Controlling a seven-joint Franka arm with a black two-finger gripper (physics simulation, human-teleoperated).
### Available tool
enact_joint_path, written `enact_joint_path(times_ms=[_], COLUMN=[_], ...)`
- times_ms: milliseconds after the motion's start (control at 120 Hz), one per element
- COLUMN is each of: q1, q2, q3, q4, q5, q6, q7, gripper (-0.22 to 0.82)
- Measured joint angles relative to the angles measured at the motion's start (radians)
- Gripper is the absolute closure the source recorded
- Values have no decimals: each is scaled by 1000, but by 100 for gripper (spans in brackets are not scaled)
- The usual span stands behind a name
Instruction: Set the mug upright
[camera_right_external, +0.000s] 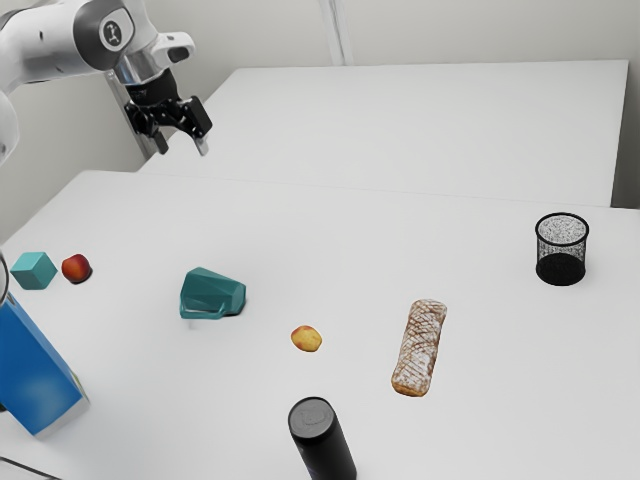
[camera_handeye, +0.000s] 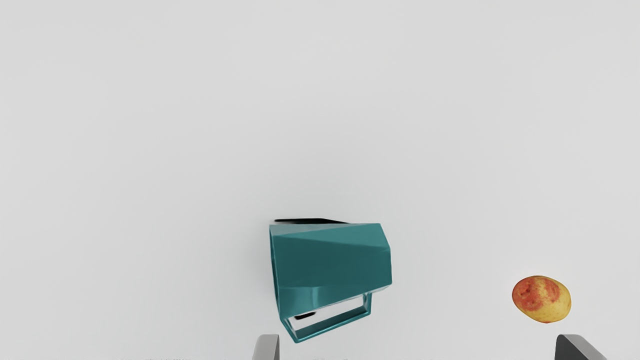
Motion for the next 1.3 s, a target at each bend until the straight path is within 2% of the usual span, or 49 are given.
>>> enact_joint_path(times_ms=[200,375,508,608,758,1000,1150,1300], q1=[-5,-6,9,60,86,146,155,165], q2=[-2,-59,-88,-83,-23,76,90,136], q3=[0,6,89,118,186,196,235,243], q4=[-12,-116,-209,-235,-246,-263,-315,-327], q5=[0,-54,-232,-349,-485,-591,-621,-648], q6=[-11,-9,-12,-15,-20,-22,-16,-11], q7=[2,4,39,89,189,347,429,493], gripper=[0,0,0,0,0,0,0,0])
